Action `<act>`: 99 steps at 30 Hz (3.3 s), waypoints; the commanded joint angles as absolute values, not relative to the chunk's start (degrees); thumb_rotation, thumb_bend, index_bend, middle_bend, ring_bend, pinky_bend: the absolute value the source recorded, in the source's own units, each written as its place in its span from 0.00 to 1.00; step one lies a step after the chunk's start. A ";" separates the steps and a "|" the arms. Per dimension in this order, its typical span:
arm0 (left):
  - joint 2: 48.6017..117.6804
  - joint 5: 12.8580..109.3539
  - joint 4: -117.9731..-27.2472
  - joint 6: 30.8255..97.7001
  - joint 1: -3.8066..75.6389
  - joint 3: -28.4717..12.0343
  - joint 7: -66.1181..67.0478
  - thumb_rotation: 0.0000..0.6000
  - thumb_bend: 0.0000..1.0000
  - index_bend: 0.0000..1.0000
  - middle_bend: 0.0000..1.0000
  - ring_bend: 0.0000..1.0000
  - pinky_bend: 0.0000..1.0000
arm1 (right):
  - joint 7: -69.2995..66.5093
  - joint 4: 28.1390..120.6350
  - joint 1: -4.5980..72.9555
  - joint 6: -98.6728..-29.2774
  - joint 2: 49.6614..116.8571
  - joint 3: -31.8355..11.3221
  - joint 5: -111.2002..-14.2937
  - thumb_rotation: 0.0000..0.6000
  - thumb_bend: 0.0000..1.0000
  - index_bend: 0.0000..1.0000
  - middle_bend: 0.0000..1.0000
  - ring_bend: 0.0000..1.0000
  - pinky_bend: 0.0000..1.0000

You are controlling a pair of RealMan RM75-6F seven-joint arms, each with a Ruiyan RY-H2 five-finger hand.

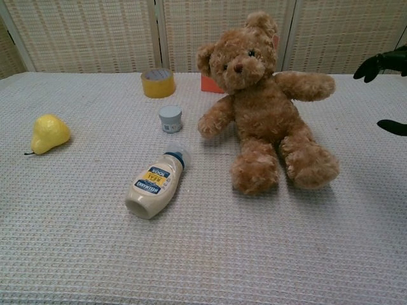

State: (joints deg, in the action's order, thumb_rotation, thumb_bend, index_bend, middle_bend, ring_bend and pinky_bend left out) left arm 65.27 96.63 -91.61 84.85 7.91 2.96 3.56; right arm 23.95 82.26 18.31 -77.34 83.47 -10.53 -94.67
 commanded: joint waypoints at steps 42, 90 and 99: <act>64.45 96.54 -91.69 84.88 7.98 2.98 1.45 1.00 0.43 0.37 0.42 0.44 0.49 | 22.50 49.07 35.24 -73.30 105.69 -16.55 -82.47 1.00 0.22 0.28 0.33 0.25 0.39; 64.48 97.48 -91.87 84.57 8.14 3.48 1.91 1.00 0.43 0.37 0.42 0.45 0.49 | 13.96 29.49 36.98 -79.76 112.50 -13.75 -82.04 1.00 0.21 0.56 0.54 0.46 0.64; 64.49 97.56 -91.97 84.53 8.14 3.57 1.90 1.00 0.43 0.37 0.42 0.45 0.49 | 14.48 31.69 37.80 -81.24 111.77 -14.69 -81.42 1.00 0.21 0.56 0.54 0.46 0.64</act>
